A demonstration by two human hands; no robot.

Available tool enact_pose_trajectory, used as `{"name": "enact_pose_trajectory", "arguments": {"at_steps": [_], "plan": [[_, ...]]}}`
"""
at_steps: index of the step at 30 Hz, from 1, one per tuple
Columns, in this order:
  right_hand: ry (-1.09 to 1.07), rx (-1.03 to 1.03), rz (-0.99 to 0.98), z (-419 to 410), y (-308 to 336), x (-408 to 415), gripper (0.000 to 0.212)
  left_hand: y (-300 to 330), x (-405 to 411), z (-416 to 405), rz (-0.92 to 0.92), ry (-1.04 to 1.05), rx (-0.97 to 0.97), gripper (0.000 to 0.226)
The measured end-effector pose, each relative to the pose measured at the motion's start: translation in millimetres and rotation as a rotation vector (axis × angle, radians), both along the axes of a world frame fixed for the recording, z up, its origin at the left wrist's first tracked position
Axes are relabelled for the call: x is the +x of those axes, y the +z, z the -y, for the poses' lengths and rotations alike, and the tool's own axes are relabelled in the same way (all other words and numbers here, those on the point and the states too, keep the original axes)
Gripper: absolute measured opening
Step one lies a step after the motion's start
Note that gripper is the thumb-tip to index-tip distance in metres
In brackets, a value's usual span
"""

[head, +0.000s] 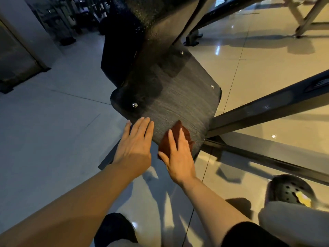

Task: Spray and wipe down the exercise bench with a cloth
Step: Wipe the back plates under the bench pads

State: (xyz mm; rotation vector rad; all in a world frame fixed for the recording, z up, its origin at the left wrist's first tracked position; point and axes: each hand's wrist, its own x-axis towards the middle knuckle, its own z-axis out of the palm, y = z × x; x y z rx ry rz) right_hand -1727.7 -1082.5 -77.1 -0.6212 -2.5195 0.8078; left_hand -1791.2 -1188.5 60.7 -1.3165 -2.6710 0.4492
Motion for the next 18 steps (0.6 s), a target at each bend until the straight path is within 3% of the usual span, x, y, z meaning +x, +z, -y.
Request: {"name": "enact_pose_trajectory", "arguments": {"at_steps": [6,8,11,14,16,18], "plan": [[0.056,0.027,0.232,-26,-37,56,0.09,-4,8,-22,0.039,0.005,-0.012,0.083],[0.022,-0.055,0.248,-41,-42,77,0.085,-5,12,-30,0.056,-0.002,-0.013,0.083],[-0.227,-0.152,0.181,-57,-26,92,0.064,-6,16,-39,0.066,-0.008,-0.011,0.083],[-0.382,-0.136,0.047,-65,13,68,0.058,-3,16,-41,0.057,0.003,0.004,0.083],[-0.439,-0.13,-0.017,-66,37,46,0.066,-1,16,-40,0.048,0.027,0.026,0.083],[-0.348,-0.206,-0.067,-58,56,23,0.08,1,14,-36,0.046,0.056,0.037,0.083]]}}
